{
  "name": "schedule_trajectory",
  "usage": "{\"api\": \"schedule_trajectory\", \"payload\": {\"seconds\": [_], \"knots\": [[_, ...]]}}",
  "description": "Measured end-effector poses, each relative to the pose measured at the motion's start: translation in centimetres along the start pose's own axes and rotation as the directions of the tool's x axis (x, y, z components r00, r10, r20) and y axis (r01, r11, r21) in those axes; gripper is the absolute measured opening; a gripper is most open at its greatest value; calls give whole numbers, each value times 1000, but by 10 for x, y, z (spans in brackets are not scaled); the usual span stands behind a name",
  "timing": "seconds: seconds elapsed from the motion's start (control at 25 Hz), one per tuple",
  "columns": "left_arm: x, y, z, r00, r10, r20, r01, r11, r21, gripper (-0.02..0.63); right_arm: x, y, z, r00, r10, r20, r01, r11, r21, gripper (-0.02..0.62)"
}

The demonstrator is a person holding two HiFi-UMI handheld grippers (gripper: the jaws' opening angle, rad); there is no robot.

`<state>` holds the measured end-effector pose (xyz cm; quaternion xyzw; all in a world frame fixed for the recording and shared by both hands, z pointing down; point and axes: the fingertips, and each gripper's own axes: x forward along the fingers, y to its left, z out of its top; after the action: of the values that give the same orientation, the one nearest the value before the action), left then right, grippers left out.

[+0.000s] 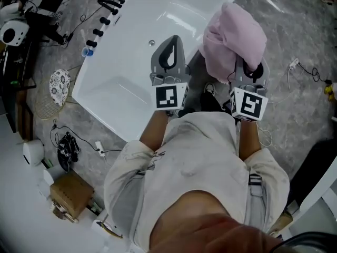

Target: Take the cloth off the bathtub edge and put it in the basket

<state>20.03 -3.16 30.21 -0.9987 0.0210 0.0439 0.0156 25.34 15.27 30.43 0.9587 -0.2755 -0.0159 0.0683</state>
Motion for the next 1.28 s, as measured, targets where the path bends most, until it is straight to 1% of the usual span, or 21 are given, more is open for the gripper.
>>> {"api": "schedule_trajectory", "payload": {"seconds": [0.16, 0.28, 0.4, 0.68, 0.84, 0.96, 1.08, 1.28], "knots": [[35, -37, 1, 998, -54, 12, 54, 999, -3, 2, 3, -41, -8, 999, -42, -9, 42, 999, -2, 117], [59, -60, 0, 995, -94, 27, 94, 996, -6, 2, 9, -68, -13, 997, -78, -12, 77, 997, -12, 117], [81, -80, -7, 992, -125, 24, 125, 992, -10, 2, 14, -93, -19, 994, -105, -16, 105, 994, -6, 117], [119, -121, -15, 982, -186, 40, 187, 982, -5, 2, 19, -134, -38, 990, -140, -28, 140, 990, -9, 117], [134, -137, -19, 978, -207, 36, 208, 978, -6, 2, 22, -151, -49, 987, -157, -43, 157, 988, 10, 117], [142, -146, -23, 975, -221, 26, 221, 975, 1, 2, 24, -157, -62, 984, -159, -75, 161, 987, 17, 117], [147, -151, -32, 972, -234, 9, 234, 972, 8, 2, 28, -160, -81, 980, -162, -113, 166, 986, 19, 117], [154, -155, -52, 971, -239, -22, 239, 971, -7, 2, 37, -164, -122, 968, -163, -189, 173, 984, 39, 117]]}}
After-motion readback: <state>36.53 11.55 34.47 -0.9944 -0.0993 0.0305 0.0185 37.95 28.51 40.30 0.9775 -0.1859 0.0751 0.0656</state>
